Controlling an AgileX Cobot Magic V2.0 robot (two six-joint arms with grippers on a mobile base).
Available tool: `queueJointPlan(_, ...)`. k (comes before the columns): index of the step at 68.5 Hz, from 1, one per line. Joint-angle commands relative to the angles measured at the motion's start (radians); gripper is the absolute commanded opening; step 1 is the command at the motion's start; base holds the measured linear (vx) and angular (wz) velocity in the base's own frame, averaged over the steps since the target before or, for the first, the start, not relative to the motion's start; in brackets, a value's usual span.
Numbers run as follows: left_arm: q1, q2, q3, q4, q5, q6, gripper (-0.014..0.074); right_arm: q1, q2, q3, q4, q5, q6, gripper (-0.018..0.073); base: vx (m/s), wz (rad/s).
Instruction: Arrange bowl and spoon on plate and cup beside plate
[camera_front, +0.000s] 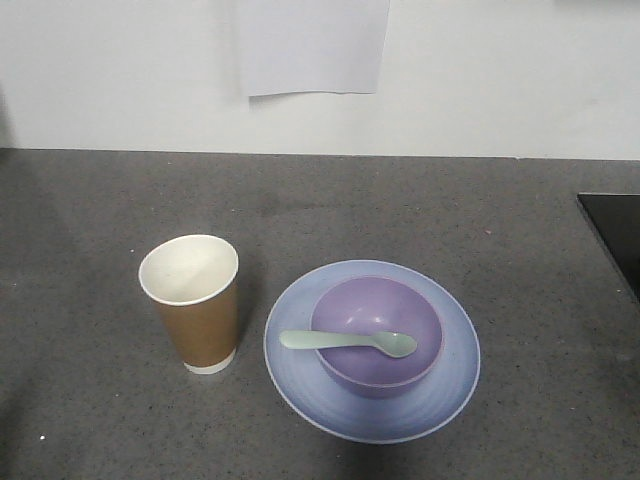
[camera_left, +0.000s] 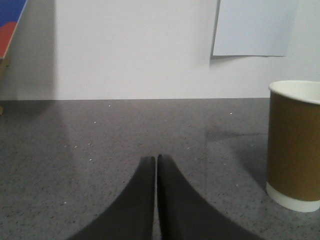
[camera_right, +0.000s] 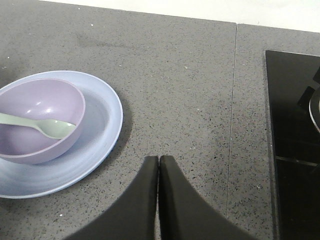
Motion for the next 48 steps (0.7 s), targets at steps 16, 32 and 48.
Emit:
queueJointPlan(16,0.01,-0.015,-0.013,0.0,-0.103,-0.014,-0.0006,-0.003,0.006,-0.025,-0.022,-0.064,0.0,-0.0011,0.0,0.0)
queueJointPlan(32,0.009,-0.014,-0.016,0.0,-0.1,-0.014,-0.0006,-0.003,0.006,-0.025,-0.022,-0.064,0.0,-0.0011,0.0,0.0)
queueJointPlan(48,0.009,-0.014,-0.019,0.0,-0.097,-0.014,-0.0006,-0.003,0.006,-0.025,-0.022,-0.064,0.0,-0.0011,0.0,0.0)
